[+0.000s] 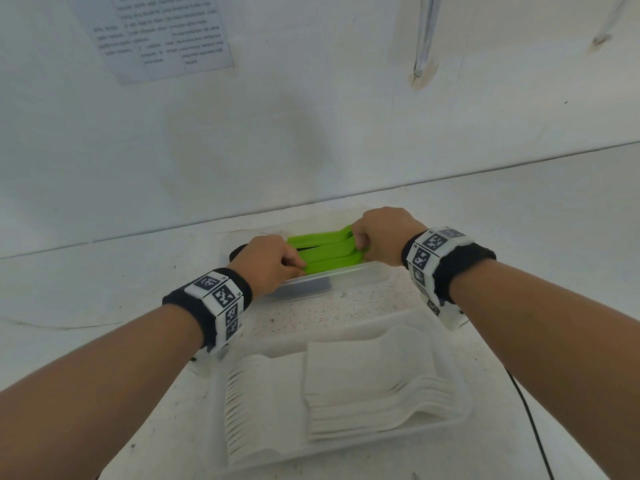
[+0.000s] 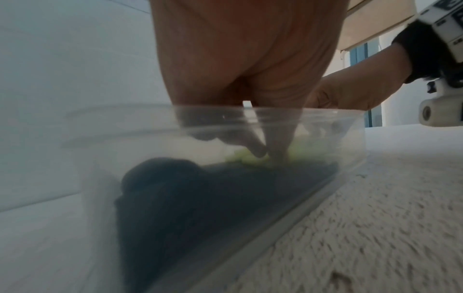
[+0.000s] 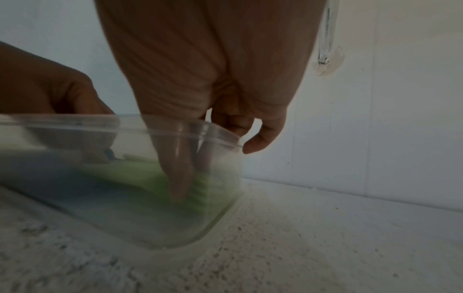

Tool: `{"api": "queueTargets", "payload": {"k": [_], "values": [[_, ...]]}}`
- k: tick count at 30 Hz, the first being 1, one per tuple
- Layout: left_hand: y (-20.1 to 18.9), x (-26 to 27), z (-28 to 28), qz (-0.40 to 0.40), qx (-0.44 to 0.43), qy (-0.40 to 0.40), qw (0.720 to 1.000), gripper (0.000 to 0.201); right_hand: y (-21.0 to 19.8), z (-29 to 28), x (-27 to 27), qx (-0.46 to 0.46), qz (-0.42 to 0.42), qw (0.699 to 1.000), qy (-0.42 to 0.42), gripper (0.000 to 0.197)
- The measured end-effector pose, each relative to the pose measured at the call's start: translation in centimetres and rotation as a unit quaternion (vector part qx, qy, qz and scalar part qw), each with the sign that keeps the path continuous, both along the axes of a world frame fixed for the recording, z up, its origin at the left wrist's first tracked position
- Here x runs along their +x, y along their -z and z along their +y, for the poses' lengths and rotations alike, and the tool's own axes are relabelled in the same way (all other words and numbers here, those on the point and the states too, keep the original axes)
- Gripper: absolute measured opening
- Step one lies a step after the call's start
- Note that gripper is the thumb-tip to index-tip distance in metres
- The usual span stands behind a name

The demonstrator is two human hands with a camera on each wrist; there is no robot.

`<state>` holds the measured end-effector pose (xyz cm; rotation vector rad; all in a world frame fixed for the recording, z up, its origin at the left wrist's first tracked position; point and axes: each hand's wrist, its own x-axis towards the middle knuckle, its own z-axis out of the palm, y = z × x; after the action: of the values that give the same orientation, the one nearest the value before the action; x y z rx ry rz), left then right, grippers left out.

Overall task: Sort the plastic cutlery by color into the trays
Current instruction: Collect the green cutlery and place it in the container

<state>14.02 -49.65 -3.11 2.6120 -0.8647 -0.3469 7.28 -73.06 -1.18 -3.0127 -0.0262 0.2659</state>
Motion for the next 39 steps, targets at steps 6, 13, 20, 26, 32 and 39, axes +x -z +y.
{"api": "queueTargets", "payload": {"k": [6,13,20,26,32,39], "values": [[-0.7,0.0,-1.2,-0.067,0.088,0.048,0.993,0.016,0.4,0.2,0.4,-0.017,-0.013,1.000,0.002,0.015],[-0.5,0.2,-0.9,-0.059,0.079,0.046,0.994,0.019,0.6,-0.2,0.5,-0.007,-0.015,1.000,-0.007,0.006],[-0.6,0.3,-0.9,-0.074,0.091,0.048,0.992,0.018,-0.1,-0.4,0.4,0.037,0.003,0.999,-0.006,0.028],[-1.6,-0.1,0.3,-0.097,0.052,0.025,0.994,0.020,-3.2,0.3,0.2,0.073,-0.040,0.997,0.006,0.038],[-5.6,-1.1,3.9,-0.042,-0.042,-0.097,0.994,0.041,-6.9,3.4,0.3,0.162,-0.005,0.985,0.054,0.072],[-9.1,-3.4,12.9,0.071,0.052,-0.194,0.977,0.086,-8.2,12.1,0.9,0.351,0.055,0.932,0.064,0.083]]}}
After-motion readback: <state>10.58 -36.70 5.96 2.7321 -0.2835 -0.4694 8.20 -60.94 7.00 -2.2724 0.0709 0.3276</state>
